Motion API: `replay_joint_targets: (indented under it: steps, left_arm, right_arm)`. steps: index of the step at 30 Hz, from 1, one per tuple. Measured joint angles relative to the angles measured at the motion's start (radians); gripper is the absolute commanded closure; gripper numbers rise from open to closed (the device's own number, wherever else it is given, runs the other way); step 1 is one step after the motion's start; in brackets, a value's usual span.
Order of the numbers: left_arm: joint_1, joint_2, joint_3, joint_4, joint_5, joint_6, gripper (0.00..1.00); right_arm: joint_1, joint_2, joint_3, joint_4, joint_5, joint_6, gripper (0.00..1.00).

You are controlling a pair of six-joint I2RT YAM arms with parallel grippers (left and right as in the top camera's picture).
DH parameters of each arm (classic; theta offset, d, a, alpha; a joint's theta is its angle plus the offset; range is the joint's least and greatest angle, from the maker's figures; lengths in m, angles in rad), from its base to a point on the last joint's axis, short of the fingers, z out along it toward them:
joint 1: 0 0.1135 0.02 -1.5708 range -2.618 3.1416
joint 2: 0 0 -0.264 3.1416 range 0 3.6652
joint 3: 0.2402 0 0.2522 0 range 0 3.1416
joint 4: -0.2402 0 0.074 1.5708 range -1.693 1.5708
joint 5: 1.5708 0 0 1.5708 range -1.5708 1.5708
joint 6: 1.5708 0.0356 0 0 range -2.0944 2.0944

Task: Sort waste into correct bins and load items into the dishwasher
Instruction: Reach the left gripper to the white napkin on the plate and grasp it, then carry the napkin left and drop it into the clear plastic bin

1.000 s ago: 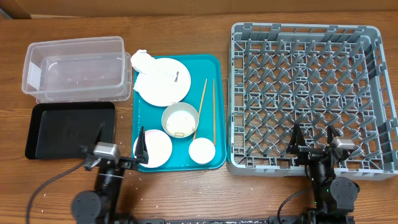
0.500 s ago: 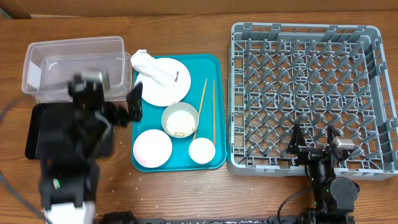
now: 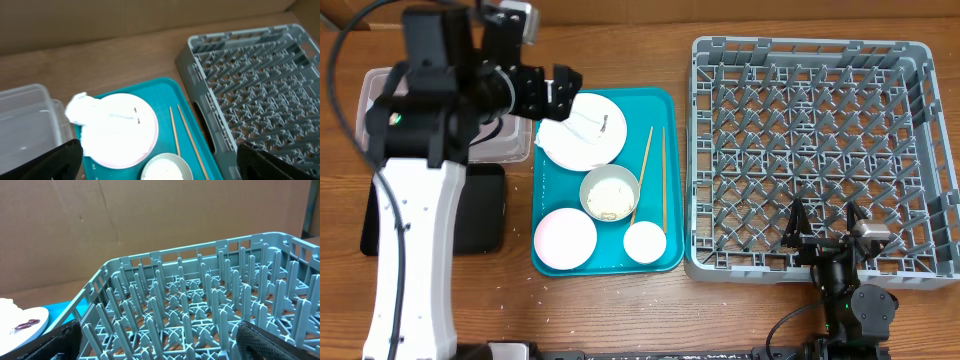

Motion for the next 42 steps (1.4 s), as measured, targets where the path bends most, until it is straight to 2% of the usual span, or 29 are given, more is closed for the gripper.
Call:
replay_joint_targets:
  steps: [5,9,17,27,35,40,42]
  left_arm:
    - [-0.009,0.105,0.002,0.028,0.029,0.000,0.00]
    - [-0.015,0.204,0.003,0.084,-0.007,-0.017,0.00]
    - [-0.028,0.404,0.003,0.173,-0.212,-0.218,0.00]
    - [-0.088,0.563,0.003,0.187,-0.369,-0.433,0.01]
    - [-0.113,0.668,0.003,0.152,-0.427,-0.554,0.10]
    - [-0.113,0.716,0.003,0.145,-0.429,-0.600,0.13]
    - [-0.113,0.732,0.003,0.146,-0.429,-0.610,0.17]
  right_arm:
    - [0.000,0.000,0.000,0.000,0.005,0.000,0.00]
    - [0.000,0.000,0.000,0.000,0.007,0.000,0.00]
    - [0.000,0.000,0.000,0.000,0.007,0.000,0.00]
    - [0.000,0.000,0.000,-0.001,0.007,0.000,0.00]
    - [0.000,0.000,0.000,0.001,0.007,0.000,0.00]
    - [0.000,0.000,0.000,0.000,0.008,0.000,0.00]
    - [0.000,0.000,0.000,-0.001,0.007,0.000,0.00]
